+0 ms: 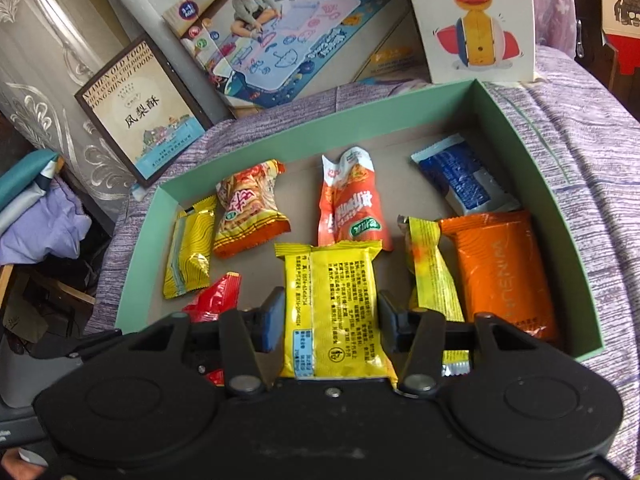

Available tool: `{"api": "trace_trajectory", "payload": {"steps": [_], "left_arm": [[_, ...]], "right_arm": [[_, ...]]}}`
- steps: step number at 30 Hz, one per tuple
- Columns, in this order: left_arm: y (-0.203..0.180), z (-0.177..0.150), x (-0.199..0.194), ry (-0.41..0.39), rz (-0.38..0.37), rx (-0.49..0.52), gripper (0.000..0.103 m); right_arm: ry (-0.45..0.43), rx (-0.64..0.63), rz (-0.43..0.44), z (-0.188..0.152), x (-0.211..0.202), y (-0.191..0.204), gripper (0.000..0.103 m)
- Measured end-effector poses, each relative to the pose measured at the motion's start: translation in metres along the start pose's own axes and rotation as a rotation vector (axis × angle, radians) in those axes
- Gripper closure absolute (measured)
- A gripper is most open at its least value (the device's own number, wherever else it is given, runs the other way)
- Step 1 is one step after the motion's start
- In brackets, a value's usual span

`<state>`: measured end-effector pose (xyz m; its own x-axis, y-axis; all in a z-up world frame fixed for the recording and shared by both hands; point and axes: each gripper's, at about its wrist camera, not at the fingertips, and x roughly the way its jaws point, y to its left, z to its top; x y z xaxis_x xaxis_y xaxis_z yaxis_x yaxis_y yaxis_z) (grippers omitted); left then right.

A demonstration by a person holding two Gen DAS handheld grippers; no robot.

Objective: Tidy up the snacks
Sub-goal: 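Carry both packets into the green tray and open both tools, then move both tools over the loose candies beside the tray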

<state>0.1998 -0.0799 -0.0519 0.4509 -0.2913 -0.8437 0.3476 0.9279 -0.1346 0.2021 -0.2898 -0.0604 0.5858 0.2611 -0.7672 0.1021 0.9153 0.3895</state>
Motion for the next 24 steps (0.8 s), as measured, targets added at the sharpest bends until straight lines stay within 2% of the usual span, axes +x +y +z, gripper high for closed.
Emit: {"api": "trace_trajectory", "payload": {"steps": [1,2,3,4,5,8,16,24], "left_arm": [[-0.001,0.0,0.001,-0.001,-0.01,0.001,0.043],[-0.003,-0.001,0.001,-0.004,-0.018,0.005,0.035],[-0.005,-0.002,0.001,-0.013,-0.017,0.01,0.02],[-0.007,-0.002,0.0,-0.025,-0.009,0.015,0.009],[-0.008,-0.002,0.0,-0.037,0.001,0.016,0.007],[-0.007,-0.001,-0.003,-0.042,0.002,-0.006,0.004],[-0.008,-0.008,-0.036,-0.087,0.016,0.001,0.0],[-0.008,-0.043,-0.066,-0.074,0.048,0.026,0.0]], "right_arm": [[-0.001,-0.001,0.0,-0.001,0.0,0.0,0.046],[-0.004,0.002,0.005,-0.001,-0.001,-0.001,0.033],[-0.014,0.007,0.008,-0.002,-0.006,-0.002,0.025],[-0.027,0.008,0.007,-0.001,-0.01,-0.002,0.013],[-0.042,0.006,0.006,-0.001,-0.015,-0.002,0.007],[-0.06,0.006,0.008,0.002,-0.026,-0.003,0.0],[-0.056,0.022,0.005,-0.007,-0.053,-0.006,0.0],[-0.056,0.026,0.012,-0.039,-0.083,-0.004,0.0]]}}
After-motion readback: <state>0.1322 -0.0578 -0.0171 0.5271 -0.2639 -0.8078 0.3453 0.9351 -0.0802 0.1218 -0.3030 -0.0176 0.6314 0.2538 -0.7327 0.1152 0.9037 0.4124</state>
